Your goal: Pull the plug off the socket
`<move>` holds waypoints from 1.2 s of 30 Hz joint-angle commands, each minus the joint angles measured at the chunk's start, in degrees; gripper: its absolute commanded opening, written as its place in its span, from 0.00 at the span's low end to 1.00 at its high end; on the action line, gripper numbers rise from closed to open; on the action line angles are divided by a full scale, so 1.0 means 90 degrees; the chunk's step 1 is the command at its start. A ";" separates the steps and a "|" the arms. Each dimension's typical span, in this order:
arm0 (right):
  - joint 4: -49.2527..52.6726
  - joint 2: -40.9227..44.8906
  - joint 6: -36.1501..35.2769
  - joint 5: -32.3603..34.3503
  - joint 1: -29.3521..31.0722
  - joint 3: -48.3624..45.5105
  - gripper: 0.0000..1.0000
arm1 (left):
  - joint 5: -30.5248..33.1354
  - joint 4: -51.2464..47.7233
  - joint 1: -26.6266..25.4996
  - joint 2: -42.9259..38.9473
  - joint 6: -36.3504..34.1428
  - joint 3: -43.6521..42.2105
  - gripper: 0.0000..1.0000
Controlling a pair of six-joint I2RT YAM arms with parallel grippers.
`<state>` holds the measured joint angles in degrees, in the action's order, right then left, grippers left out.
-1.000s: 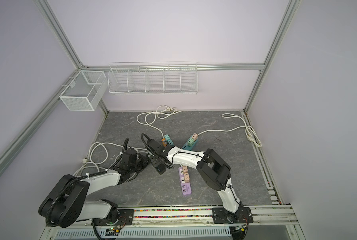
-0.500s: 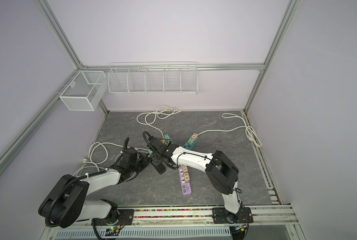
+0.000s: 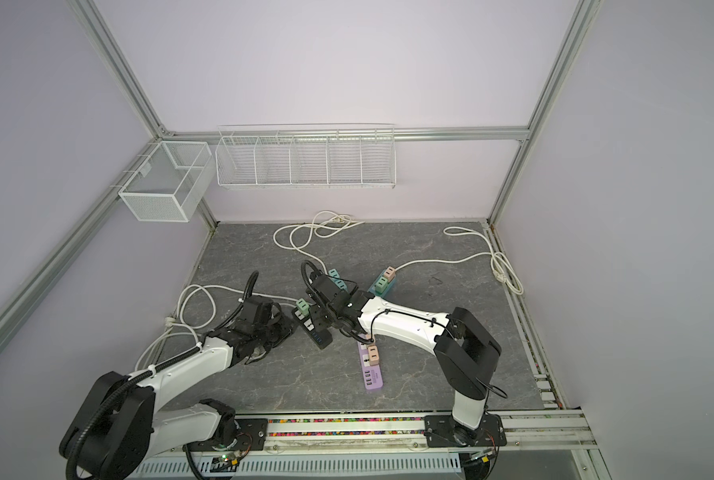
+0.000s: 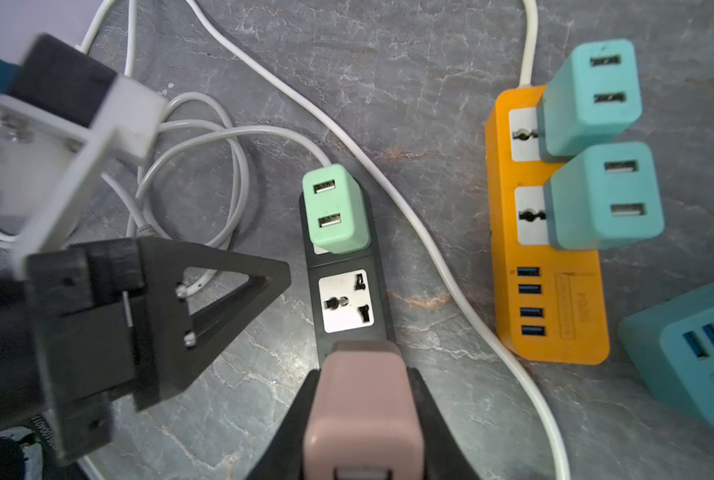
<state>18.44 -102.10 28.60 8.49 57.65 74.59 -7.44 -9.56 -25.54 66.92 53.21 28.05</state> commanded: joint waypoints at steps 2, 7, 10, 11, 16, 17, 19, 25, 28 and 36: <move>-0.0566 0.0171 0.0674 -0.0109 0.0159 -0.0266 0.19 | 0.0513 -0.0886 -0.0007 -0.0767 -0.0282 0.0290 0.33; -0.0885 -0.0056 0.0992 -0.0092 0.0365 -0.0319 0.19 | 0.0942 -0.1510 -0.0002 -0.1624 -0.0478 0.0320 0.37; -0.1152 -0.0238 0.1233 -0.0145 0.0466 -0.0328 0.19 | 0.1030 -0.1809 0.0011 -0.2009 -0.0616 0.0369 0.39; -0.1251 -0.0294 0.1295 -0.0143 0.0501 -0.0345 0.19 | 0.1045 -0.1896 0.0014 -0.2111 -0.0646 0.0379 0.41; -0.1682 -0.0607 0.1687 -0.0204 0.0643 -0.0331 0.20 | 0.1228 -0.2356 0.0024 -0.2415 -0.0772 0.0534 0.43; -0.1758 -0.0677 0.1727 -0.0203 0.0669 -0.0328 0.20 | 0.1269 -0.2424 0.0022 -0.2469 -0.0791 0.0545 0.43; -0.1849 -0.0803 0.1765 -0.0144 0.0729 -0.0319 0.20 | 0.1350 -0.2489 0.0019 -0.2565 -0.0798 0.0527 0.45; -0.2189 -0.1089 0.1951 -0.0310 0.0800 -0.0338 0.21 | 0.1508 -0.2686 0.0041 -0.2837 -0.0762 0.0535 0.49; -0.2294 -0.1291 0.2070 -0.0331 0.0841 -0.0271 0.21 | 0.1634 -0.2811 0.0043 -0.2903 -0.0725 0.0535 0.51; -0.2458 -0.1694 0.2220 -0.0477 0.0910 -0.0042 0.22 | 0.1783 -0.2919 0.0046 -0.3058 -0.0687 0.0545 0.55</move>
<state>-1.45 -115.98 46.46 5.04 65.32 72.53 6.55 -33.50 -25.41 40.14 47.24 31.07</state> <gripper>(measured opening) 0.305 0.550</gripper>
